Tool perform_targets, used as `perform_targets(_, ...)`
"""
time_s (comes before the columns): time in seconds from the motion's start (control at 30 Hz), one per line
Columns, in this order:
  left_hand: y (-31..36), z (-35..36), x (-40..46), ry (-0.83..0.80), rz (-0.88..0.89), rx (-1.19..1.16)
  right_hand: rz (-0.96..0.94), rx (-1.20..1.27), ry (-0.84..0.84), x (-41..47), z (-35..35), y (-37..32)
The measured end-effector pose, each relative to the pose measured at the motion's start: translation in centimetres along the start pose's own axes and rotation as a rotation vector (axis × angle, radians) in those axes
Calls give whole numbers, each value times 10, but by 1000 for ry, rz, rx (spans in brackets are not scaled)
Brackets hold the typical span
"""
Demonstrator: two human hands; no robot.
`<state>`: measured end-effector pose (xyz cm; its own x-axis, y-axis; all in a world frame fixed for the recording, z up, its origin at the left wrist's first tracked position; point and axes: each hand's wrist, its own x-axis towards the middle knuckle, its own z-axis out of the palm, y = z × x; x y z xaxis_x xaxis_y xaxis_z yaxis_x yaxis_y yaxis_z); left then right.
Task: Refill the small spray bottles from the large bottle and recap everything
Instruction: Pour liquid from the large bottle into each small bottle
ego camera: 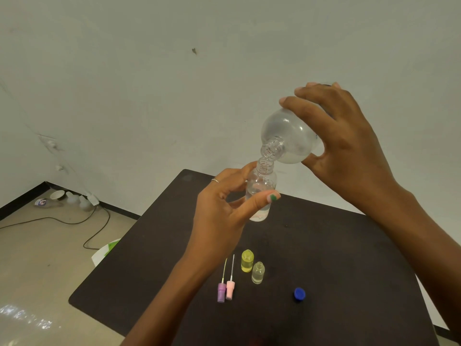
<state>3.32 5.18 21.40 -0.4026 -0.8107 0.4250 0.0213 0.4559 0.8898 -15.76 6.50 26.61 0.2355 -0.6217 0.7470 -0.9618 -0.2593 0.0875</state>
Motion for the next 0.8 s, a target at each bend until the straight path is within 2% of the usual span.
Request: perform_targets(0.8, -1, 0, -1, 19, 1, 32, -6, -6, 9, 1, -1, -1)
